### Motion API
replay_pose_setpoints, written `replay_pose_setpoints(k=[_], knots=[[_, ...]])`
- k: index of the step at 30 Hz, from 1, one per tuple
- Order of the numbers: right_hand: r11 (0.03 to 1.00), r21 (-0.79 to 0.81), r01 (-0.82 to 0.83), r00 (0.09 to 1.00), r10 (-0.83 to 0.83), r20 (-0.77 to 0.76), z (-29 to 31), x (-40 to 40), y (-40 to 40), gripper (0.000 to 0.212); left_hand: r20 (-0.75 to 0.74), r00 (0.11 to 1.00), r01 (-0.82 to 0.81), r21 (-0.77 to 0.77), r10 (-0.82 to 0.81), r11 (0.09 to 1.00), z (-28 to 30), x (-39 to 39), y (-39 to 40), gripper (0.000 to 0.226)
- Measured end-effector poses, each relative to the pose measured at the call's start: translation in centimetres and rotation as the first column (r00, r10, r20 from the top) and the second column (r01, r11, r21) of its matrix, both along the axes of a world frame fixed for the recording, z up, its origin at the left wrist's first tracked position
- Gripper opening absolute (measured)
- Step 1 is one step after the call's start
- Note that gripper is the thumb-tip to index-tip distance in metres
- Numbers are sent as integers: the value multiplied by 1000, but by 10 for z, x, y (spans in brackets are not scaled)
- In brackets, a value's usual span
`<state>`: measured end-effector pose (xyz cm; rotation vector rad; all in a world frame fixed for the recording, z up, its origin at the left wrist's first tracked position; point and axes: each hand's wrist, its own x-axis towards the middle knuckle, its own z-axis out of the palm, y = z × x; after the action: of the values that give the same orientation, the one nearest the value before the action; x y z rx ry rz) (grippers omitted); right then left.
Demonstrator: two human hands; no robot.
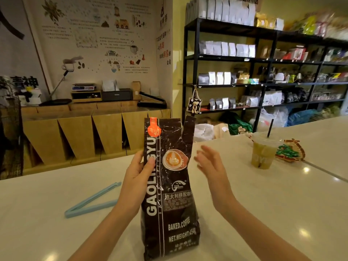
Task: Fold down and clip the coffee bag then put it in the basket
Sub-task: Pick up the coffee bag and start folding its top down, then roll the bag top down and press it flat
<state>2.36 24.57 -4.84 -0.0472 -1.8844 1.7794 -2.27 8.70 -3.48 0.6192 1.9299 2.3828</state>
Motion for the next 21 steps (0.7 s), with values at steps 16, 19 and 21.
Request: replay_pose_setpoints(k=[16, 19, 21], knots=[[967, -216, -132, 979, 162, 124, -34, 26, -25, 37, -838, 500, -795, -544, -217, 268, 88, -34, 67, 58], [966, -228, -125, 981, 155, 117, -33, 25, -26, 48, -843, 494, -771, -537, -211, 342, 88, -44, 68, 44], [965, -228, -129, 980, 158, 118, -34, 25, -27, 48, -860, 481, -732, -500, -169, 462, 87, -49, 63, 41]])
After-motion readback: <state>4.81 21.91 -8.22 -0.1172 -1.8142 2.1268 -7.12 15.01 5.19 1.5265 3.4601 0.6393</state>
